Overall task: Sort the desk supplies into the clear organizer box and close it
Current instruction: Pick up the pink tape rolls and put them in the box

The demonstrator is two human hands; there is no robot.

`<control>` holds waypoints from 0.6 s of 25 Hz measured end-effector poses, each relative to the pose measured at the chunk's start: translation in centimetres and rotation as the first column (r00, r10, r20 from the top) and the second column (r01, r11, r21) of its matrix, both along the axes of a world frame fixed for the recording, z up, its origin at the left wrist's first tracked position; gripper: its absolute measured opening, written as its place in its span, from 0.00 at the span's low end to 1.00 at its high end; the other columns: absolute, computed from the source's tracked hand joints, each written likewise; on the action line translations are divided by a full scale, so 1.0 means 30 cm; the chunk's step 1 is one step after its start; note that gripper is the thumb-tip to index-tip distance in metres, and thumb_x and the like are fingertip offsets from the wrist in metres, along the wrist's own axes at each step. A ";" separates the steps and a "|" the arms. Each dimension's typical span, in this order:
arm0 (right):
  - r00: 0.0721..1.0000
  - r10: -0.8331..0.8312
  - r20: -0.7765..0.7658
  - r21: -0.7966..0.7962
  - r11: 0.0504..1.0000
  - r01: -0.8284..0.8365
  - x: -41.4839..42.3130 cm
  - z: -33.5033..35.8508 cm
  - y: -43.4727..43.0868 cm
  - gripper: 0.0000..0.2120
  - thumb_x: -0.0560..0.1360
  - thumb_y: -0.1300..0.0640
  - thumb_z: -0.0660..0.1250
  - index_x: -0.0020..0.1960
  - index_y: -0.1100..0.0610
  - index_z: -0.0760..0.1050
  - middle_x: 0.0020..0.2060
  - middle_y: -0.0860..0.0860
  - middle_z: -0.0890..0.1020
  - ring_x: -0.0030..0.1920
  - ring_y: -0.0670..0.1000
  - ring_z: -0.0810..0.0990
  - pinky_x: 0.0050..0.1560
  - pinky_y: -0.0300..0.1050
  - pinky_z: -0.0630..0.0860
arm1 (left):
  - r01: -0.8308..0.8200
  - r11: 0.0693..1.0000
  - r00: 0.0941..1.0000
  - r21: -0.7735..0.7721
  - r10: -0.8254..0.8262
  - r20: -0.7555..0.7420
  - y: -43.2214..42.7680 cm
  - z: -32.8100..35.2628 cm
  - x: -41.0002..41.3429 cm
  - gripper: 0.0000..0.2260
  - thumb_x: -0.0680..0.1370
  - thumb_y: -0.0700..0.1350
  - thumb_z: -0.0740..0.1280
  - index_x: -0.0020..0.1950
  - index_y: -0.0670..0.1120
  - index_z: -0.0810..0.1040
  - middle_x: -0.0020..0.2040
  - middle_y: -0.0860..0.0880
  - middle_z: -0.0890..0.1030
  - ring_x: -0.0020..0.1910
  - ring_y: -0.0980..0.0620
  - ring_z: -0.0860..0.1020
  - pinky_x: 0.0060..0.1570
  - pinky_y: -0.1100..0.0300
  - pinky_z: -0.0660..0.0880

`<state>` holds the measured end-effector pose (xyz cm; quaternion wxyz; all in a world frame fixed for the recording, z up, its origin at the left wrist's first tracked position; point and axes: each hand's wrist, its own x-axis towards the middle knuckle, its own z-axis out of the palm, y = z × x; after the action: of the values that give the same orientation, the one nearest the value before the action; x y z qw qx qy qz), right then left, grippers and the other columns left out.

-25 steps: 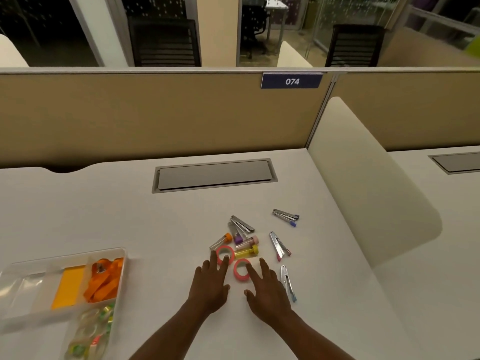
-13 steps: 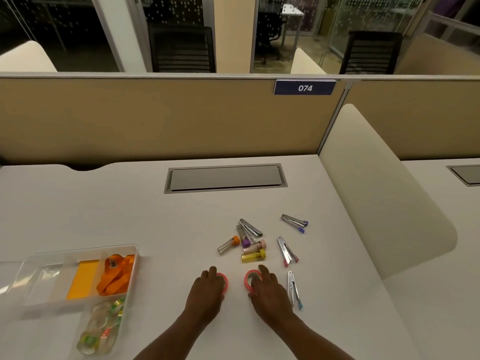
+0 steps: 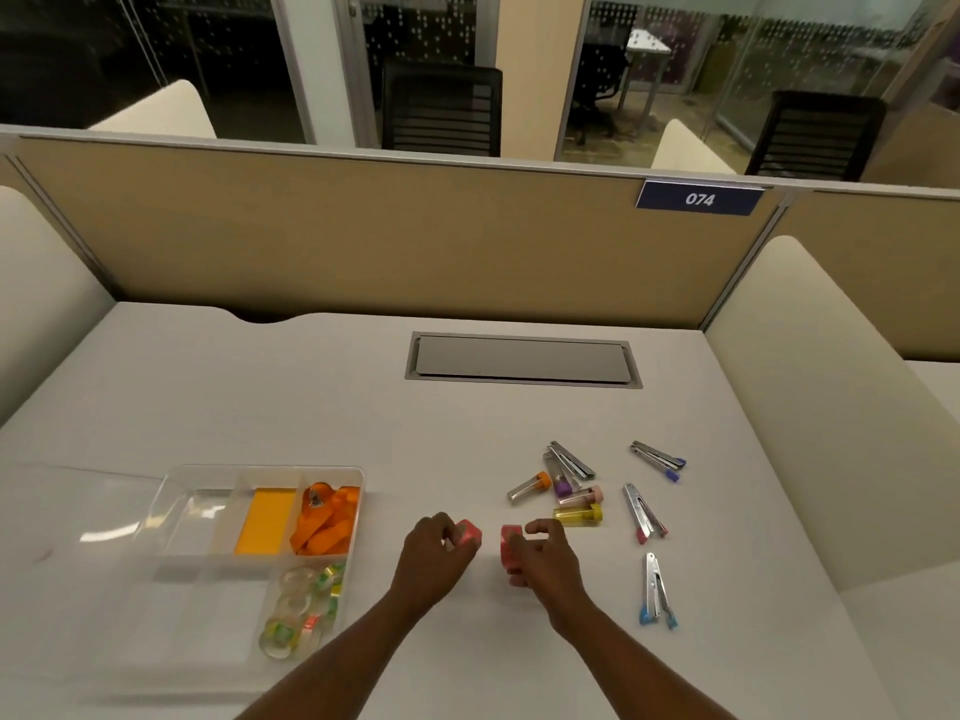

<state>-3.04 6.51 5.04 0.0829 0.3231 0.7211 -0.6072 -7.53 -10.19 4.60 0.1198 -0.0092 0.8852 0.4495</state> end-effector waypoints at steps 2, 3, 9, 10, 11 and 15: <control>0.999 -0.026 0.043 -0.182 0.983 0.034 -0.025 0.034 -0.074 0.17 0.75 0.46 0.70 0.61 0.48 0.70 0.47 0.56 0.82 0.45 0.56 0.86 0.41 0.48 0.85 | -0.048 0.991 0.994 0.127 0.035 0.100 -0.064 0.016 -0.005 0.17 0.73 0.63 0.68 0.43 0.49 0.73 0.39 0.49 0.80 0.39 0.51 0.80 0.37 0.59 0.76; 0.999 -0.025 0.045 -0.261 0.965 0.036 -0.034 0.044 -0.109 0.15 0.77 0.47 0.68 0.62 0.46 0.70 0.49 0.57 0.82 0.46 0.58 0.86 0.42 0.49 0.84 | -0.071 0.979 0.987 0.189 0.042 0.155 -0.094 0.026 -0.010 0.17 0.73 0.63 0.68 0.48 0.50 0.72 0.41 0.49 0.80 0.40 0.51 0.81 0.36 0.60 0.78; 0.990 -0.118 0.083 -0.502 0.853 0.143 -0.089 0.060 -0.319 0.15 0.78 0.51 0.61 0.55 0.58 0.81 0.46 0.62 0.86 0.44 0.63 0.86 0.42 0.51 0.83 | -0.257 0.839 0.910 0.480 0.042 0.413 -0.259 0.081 -0.034 0.12 0.77 0.54 0.61 0.55 0.50 0.77 0.45 0.45 0.83 0.39 0.48 0.82 0.37 0.56 0.80; 0.991 -0.099 0.092 -0.497 0.858 0.131 -0.103 0.062 -0.352 0.16 0.78 0.50 0.60 0.55 0.59 0.80 0.45 0.61 0.86 0.44 0.63 0.86 0.41 0.50 0.82 | -0.295 0.811 0.896 0.505 0.051 0.440 -0.284 0.090 -0.036 0.13 0.77 0.54 0.61 0.52 0.48 0.79 0.43 0.45 0.83 0.37 0.48 0.80 0.35 0.56 0.79; 0.993 -0.067 0.096 -0.486 0.868 0.106 -0.115 0.067 -0.383 0.17 0.79 0.48 0.59 0.54 0.58 0.80 0.44 0.60 0.87 0.44 0.62 0.87 0.40 0.49 0.82 | -0.348 0.781 0.877 0.518 0.076 0.474 -0.308 0.096 -0.037 0.13 0.77 0.53 0.61 0.50 0.46 0.79 0.41 0.45 0.83 0.36 0.49 0.79 0.32 0.57 0.77; 0.995 0.076 0.069 -0.445 0.895 -0.038 -0.169 0.096 -0.514 0.18 0.79 0.47 0.57 0.53 0.56 0.81 0.43 0.59 0.86 0.41 0.57 0.85 0.37 0.47 0.79 | -0.534 0.680 0.787 0.502 0.183 0.589 -0.432 0.116 -0.051 0.18 0.77 0.56 0.63 0.51 0.42 0.81 0.35 0.44 0.80 0.31 0.51 0.75 0.28 0.60 0.71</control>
<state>-8.10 -8.91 7.93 0.2024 0.2999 0.5692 -0.7383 -9.05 -23.16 8.09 0.2426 -0.2618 0.5920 0.7226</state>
